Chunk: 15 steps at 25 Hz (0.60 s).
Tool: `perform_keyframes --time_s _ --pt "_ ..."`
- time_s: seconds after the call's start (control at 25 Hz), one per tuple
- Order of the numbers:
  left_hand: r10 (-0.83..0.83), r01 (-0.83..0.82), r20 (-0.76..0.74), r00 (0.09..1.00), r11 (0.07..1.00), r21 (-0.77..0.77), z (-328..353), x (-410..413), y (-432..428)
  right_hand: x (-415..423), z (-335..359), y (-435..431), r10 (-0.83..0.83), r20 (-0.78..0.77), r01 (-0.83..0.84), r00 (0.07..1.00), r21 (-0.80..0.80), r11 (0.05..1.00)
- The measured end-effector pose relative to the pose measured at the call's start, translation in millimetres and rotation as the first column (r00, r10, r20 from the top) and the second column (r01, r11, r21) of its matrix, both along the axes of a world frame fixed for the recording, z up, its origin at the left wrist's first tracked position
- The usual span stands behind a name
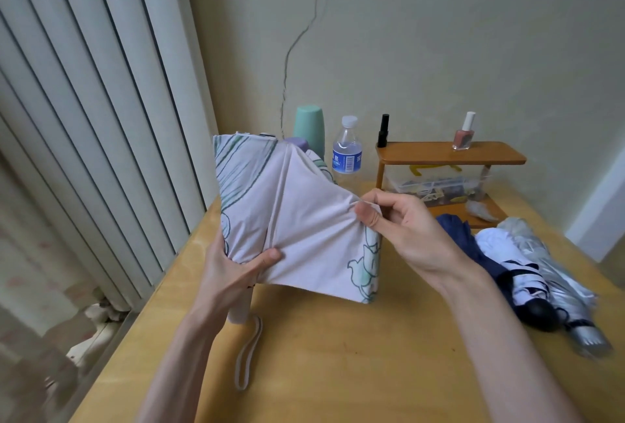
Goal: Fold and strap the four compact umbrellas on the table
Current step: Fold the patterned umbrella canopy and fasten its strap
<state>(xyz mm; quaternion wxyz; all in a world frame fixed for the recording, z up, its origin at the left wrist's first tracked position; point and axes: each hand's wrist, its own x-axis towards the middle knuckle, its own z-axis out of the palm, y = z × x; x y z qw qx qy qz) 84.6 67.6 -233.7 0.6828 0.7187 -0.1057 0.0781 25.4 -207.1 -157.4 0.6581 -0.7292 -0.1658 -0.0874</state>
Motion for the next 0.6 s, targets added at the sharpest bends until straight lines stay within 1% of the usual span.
perform_keyframes --time_s 0.08,0.12,0.2,0.28,0.32,0.4,0.44,0.52,0.6 --pt "-0.013 0.013 -0.002 1.0 1.0 -0.005 -1.3 -0.3 -0.4 -0.5 1.1 1.0 0.007 0.012 -0.008 1.0 0.031 0.999" --pt "-0.016 0.016 0.001 1.0 1.0 0.002 -1.8 -0.2 0.0 0.6 1.7 0.5 -0.004 0.036 0.004 0.999 0.002 1.0" --pt "-0.024 0.024 0.001 1.0 1.0 0.006 -2.4 0.0 1.8 4.2 2.0 1.2 -0.053 0.097 0.064 0.994 -0.113 0.992" --pt "-0.038 0.038 -0.001 0.999 0.999 0.011 -2.9 0.8 2.6 6.4 2.5 1.7 -0.115 0.181 0.159 0.977 -0.25 0.955" --pt "-0.043 0.043 0.007 0.999 0.999 0.018 -2.2 0.6 2.5 6.4 2.9 1.8 -0.124 0.201 0.181 0.972 -0.296 0.938" --pt "-0.044 0.043 0.027 0.999 0.999 0.033 -0.7 0.2 1.6 4.7 4.1 2.9 -0.088 0.177 0.145 0.98 -0.337 0.93" --pt "-0.04 0.039 0.03 0.999 0.999 0.036 -0.4 -0.2 1.3 2.3 5.5 3.7 -0.061 0.156 0.111 0.986 -0.337 0.935" --pt "-0.031 0.03 0.031 0.999 0.999 0.036 0.5 -1.2 0.4 -1.4 8.1 3.1 -0.016 0.132 0.053 0.991 -0.278 0.959" --pt "-0.025 0.023 0.045 0.999 0.999 0.048 1.8 -2.1 0.7 -2.9 8.8 0.7 -0.002 0.121 0.031 0.993 -0.238 0.971"
